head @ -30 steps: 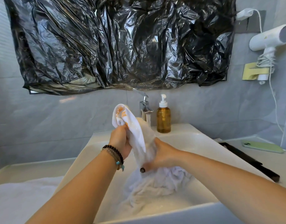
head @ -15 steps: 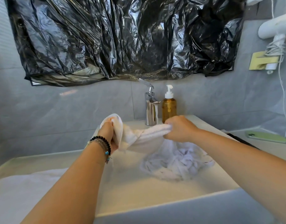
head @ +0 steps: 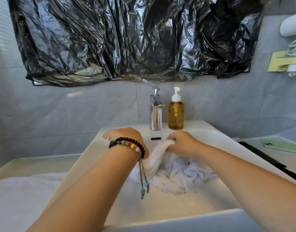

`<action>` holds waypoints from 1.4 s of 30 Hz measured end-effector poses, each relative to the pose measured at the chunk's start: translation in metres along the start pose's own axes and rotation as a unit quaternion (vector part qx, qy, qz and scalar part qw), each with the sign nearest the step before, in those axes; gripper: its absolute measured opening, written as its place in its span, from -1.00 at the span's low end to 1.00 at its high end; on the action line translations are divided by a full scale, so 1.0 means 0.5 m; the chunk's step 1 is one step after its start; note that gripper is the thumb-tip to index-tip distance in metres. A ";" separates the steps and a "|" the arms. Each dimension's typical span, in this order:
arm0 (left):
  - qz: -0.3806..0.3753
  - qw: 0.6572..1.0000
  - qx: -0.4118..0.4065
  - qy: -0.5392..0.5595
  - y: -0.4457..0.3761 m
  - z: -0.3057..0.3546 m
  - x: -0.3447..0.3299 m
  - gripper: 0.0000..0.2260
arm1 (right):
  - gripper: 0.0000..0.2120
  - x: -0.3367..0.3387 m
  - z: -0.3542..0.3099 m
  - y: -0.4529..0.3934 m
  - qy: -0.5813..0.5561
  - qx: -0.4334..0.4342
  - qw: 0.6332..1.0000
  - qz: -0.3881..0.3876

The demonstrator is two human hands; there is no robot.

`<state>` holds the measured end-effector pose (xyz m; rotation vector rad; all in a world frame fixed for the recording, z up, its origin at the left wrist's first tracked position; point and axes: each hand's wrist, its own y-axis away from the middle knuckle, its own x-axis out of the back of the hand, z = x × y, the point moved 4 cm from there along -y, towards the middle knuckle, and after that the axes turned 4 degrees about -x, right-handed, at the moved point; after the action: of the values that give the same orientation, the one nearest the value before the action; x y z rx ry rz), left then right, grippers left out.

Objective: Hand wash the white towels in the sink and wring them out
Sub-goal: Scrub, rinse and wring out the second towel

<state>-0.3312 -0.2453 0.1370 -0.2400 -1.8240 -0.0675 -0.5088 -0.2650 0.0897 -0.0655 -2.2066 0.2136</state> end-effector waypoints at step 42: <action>-0.034 0.606 -0.247 0.755 -0.065 0.047 -0.020 -0.27 | -0.73 0.081 -0.101 0.023 -0.482 0.017 0.862 0.158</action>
<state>-0.3573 -0.2741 0.1236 -0.3331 -0.0351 -0.6363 -0.4933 -0.2420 0.1493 -0.3726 -3.1874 0.5638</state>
